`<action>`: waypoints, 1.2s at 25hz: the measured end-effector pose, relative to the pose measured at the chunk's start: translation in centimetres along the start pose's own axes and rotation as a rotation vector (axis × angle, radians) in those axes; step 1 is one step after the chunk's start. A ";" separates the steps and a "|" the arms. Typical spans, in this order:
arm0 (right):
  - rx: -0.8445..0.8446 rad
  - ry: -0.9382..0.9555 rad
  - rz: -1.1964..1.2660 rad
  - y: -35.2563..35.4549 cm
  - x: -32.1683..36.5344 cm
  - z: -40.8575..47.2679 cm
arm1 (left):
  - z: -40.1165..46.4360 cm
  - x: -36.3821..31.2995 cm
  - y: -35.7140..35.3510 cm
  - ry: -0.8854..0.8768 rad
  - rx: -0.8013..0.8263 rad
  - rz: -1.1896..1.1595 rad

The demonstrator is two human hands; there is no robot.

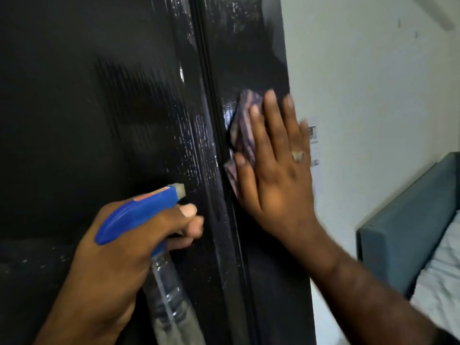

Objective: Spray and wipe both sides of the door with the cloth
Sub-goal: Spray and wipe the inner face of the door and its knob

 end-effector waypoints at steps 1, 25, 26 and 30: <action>0.051 0.033 0.018 0.0 0.9 -3.1 | -0.2 0.2 0.3 -0.027 -0.037 -0.021; 0.041 0.015 0.020 -0.6 2.4 -3.8 | -4.0 5.4 3.1 -0.236 -0.318 -0.063; 0.039 0.030 0.025 -0.5 2.3 -5.2 | -3.8 5.7 2.5 -0.252 -0.292 -0.054; 0.248 0.109 0.054 -0.6 1.7 -22.1 | -3.4 7.7 0.9 -0.279 -0.204 -0.081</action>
Point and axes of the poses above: each hand's wrist, its own z-axis towards the middle knuckle, its own y-axis out of the back of the hand, x = y × z, the point moved 7 cm from there along z, towards the middle knuckle, and after that the axes turned 12 degrees about -z, right-handed, at the moved point
